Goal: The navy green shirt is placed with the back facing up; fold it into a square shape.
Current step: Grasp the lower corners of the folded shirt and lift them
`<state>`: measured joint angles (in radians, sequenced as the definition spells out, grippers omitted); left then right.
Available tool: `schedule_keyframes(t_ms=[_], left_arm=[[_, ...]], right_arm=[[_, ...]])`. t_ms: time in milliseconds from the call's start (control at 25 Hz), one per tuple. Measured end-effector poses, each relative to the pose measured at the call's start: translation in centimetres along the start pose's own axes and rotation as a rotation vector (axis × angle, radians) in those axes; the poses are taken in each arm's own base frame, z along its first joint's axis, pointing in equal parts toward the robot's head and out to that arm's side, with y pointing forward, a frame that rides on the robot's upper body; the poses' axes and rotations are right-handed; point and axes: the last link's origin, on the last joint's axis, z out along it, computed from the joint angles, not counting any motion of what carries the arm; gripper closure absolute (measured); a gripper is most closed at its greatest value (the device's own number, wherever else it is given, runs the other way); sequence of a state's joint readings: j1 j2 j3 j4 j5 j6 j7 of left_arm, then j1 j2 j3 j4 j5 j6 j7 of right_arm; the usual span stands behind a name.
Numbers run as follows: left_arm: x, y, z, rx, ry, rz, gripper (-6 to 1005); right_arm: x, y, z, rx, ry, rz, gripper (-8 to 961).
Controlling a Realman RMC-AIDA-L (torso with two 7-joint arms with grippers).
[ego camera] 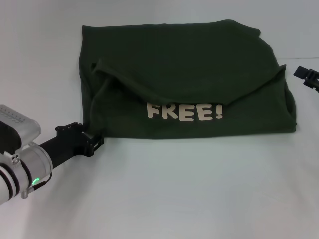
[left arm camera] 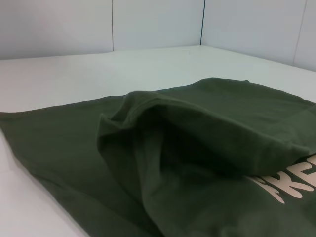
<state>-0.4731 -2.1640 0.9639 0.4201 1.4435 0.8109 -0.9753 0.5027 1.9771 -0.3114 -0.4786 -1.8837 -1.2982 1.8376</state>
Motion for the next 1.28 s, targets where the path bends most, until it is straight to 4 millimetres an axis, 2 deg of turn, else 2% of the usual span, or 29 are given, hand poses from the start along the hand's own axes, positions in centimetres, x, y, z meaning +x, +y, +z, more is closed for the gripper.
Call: schedule_keyframes(t_ms=[160,600,720,960,1280], left_arm=[[0.2,-0.1,0.0,0.001,0.003,-0.001,582],[0.2,-0.3,0.2,0.016,-0.006,-0.001,824],[0.3,-0.3,0.1,0.014,-0.001,-0.003,996],[0.7,-0.4,-1.1,-0.015,0.049,-0.050,994],[0.9,-0.6,-1.7,-0.022,0.069,-0.057,991]], right_arm=[[0.1,-0.1,-0.2,0.003,0.000,0.003,233],[0.3,-0.7,-1.2,0.021,0.010,0.010,242],[0.0,-1.0,-1.6,0.031,0.021,0.013,242],[-0.4,-1.9,-2.8,0.092,0.140,0.046,242],[-0.8,-2.3,-2.6,0.155,0.206,0.037,243]])
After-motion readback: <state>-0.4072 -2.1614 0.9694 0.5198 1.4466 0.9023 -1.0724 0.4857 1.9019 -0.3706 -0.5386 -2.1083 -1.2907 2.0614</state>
